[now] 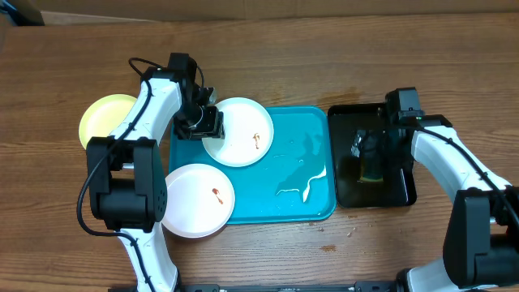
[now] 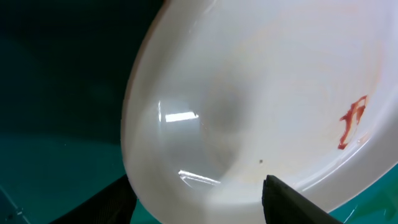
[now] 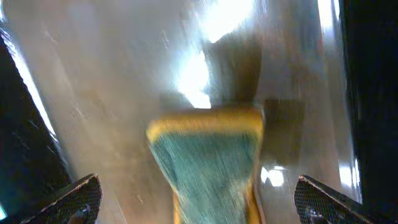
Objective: Clean dirty plates on tray and stack at the side
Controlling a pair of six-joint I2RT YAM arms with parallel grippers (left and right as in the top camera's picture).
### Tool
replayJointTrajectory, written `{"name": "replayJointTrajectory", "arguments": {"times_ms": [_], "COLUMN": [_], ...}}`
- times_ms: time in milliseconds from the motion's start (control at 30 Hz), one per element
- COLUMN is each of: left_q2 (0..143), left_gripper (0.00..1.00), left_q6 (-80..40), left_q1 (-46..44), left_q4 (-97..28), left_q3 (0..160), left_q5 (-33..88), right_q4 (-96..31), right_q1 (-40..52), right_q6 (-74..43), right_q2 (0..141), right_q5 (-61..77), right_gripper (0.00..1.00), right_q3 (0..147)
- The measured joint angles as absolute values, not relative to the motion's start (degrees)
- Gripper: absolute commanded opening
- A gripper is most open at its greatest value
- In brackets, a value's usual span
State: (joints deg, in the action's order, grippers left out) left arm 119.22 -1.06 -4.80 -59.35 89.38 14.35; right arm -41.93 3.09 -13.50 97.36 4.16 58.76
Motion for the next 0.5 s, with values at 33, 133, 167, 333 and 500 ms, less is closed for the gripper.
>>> {"name": "replayJointTrajectory", "arguments": {"times_ms": [33, 133, 167, 333, 500], "left_q2": [119.22, 119.22, 119.22, 119.22, 119.22], "left_gripper": [0.64, 0.61, 0.61, 0.61, 0.61], "left_q6": [-1.1, -1.61, -1.83, -2.81, -3.77], "left_q1": [-4.8, -4.91, -4.99, -6.9, -9.43], "left_q4": [-58.67, -57.91, -57.87, -56.34, -55.57], "left_q3": [89.38, 89.38, 89.38, 88.99, 88.73], "left_q5": [14.28, 13.65, 13.5, 13.02, 11.75], "right_q4": [-41.85, -43.35, -44.23, -47.09, -44.36], "right_q1": [3.09, 3.09, 3.09, 3.88, 6.07], "right_q6": [-13.47, -13.23, -13.21, -13.47, -13.45], "right_q2": [97.36, 97.36, 97.36, 97.36, 97.36], "right_q5": [4.54, 5.3, 5.56, 5.04, 2.55], "right_gripper": [1.0, 0.83, 0.81, 0.82, 0.67], "right_q3": [58.81, 58.81, 58.81, 58.63, 55.07]}}
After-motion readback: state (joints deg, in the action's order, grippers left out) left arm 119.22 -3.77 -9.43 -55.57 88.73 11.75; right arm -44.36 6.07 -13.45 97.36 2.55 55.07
